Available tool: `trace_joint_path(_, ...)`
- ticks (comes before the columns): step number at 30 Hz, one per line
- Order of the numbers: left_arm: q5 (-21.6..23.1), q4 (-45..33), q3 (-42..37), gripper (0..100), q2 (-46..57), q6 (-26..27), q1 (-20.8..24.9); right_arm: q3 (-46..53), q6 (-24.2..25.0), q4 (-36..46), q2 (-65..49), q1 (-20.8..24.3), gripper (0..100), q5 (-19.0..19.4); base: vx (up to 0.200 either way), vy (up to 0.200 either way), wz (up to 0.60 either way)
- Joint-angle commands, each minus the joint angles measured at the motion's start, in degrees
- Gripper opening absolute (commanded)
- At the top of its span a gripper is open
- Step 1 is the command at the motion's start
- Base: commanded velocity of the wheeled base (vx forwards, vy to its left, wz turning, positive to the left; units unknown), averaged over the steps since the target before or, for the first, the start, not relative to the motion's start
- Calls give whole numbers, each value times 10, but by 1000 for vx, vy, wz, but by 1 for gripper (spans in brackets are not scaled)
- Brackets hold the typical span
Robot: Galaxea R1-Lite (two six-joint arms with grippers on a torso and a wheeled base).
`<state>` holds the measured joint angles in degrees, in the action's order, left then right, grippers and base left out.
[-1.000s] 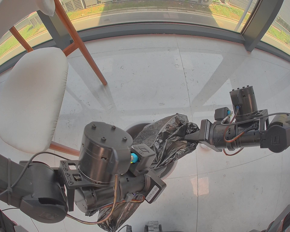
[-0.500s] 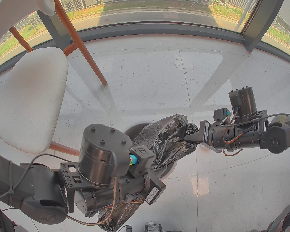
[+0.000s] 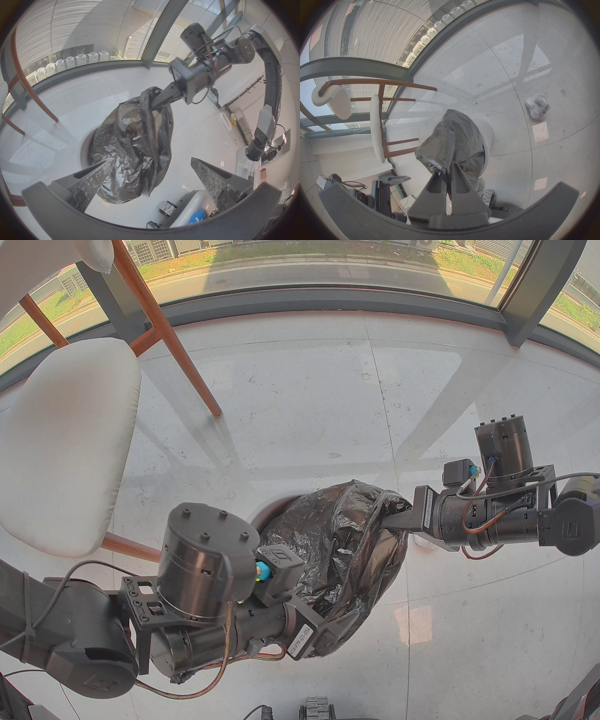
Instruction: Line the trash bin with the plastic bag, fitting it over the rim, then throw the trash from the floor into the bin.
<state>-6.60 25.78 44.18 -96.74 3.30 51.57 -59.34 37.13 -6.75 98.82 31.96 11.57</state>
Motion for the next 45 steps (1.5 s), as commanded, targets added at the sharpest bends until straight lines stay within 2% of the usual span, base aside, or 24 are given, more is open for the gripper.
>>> trace_joint_path(1, -1, 0, -5, 100, -4, 3, -16, -1, 0, 0, -3, 1, 0, -3, 0, 0, 0)
trace_joint_path(6, -1, -1, -6, 100, -13, 5, -21, -1, 0, 0, -2, 1, 0, -8, 0, 0, 0)
trace_joint_path(19, -2, 1, 54, 100, -122, 13, -23, -9, 0, -1, -1, -2, 0, -15, 0, 0, 0)
trace_joint_path(28, -4, 3, 101, 100, -180, 49, -39, -17, 0, -1, -1, -2, 0, -15, 0, 0, 0)
trace_joint_path(34, -6, 3, 114, 100, -190, 51, -46, -24, 0, -1, -1, -1, 0, -15, 0, 0, 0)
trace_joint_path(45, -52, 0, 149, 100, -205, 50, -60, -25, 0, -1, 0, 2, 0, -15, 0, 0, 0)
